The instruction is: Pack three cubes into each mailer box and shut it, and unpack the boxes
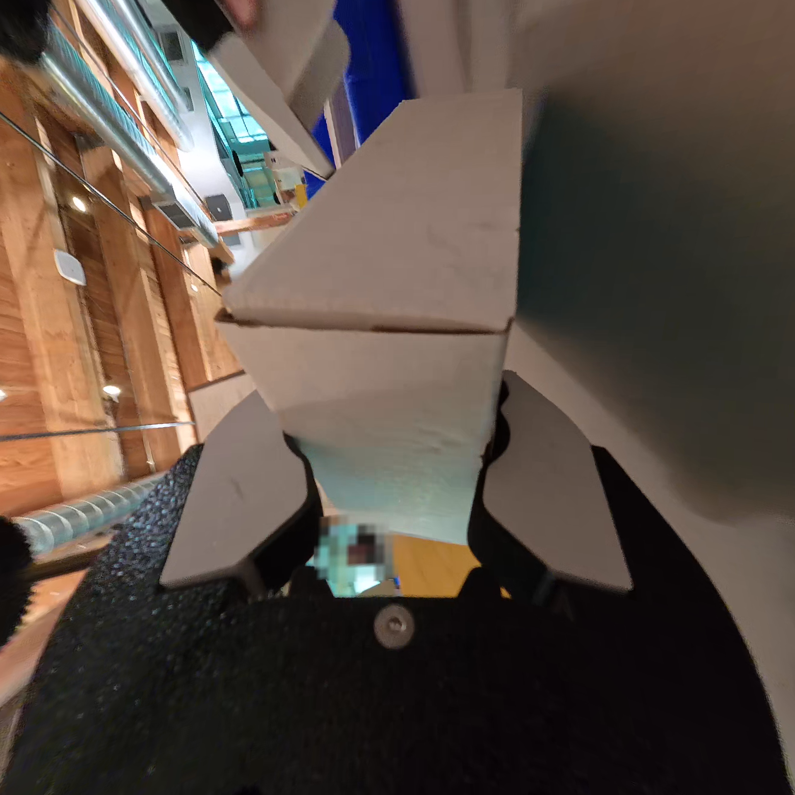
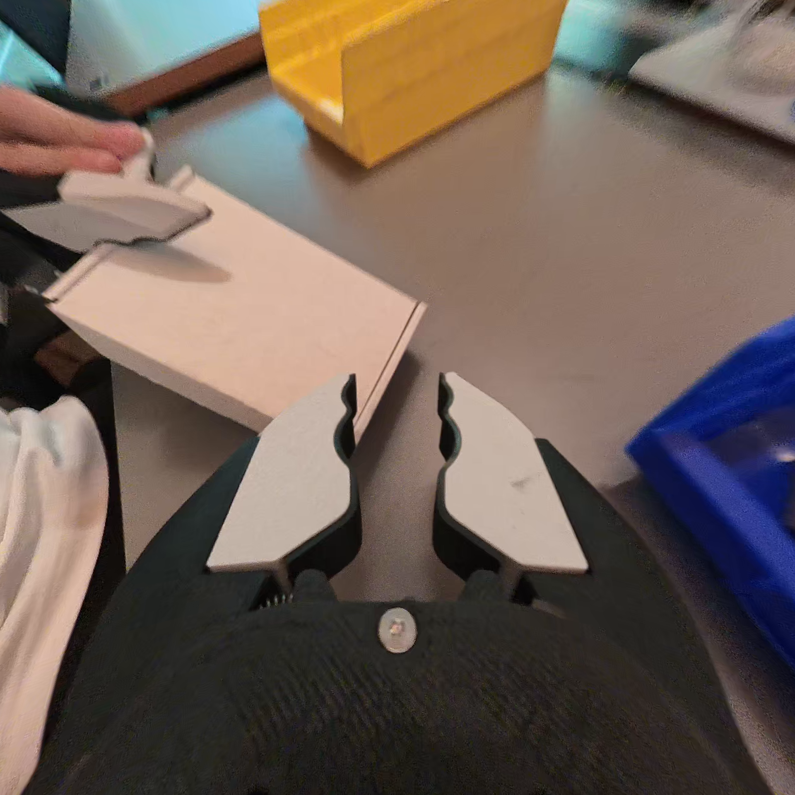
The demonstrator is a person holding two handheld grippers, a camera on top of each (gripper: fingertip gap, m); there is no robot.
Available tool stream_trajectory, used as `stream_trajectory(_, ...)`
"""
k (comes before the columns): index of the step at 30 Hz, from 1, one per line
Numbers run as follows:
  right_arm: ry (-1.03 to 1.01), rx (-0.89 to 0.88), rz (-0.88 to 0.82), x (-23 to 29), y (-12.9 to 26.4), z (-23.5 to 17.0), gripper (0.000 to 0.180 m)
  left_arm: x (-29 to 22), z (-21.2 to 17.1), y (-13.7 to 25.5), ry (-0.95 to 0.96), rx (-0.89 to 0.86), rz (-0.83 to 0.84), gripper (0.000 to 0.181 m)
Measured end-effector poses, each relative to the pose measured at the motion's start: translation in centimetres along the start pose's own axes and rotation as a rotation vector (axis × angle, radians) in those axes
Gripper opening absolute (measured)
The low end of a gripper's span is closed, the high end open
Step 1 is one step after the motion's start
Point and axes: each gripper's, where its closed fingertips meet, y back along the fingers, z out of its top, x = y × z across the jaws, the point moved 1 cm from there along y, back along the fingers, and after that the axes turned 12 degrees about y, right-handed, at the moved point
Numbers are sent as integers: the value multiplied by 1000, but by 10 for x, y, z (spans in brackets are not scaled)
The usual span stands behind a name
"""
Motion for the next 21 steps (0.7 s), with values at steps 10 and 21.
stream_trajectory(10, 129, -438, -155, -13, 104, 63, 54, 31, -2, 4, 1096, -194, -290, 82)
stream_trajectory(21, 432, -237, -56, 27, 53, 50, 63, -30, -10, -11, 1335, -176, -648, 82)
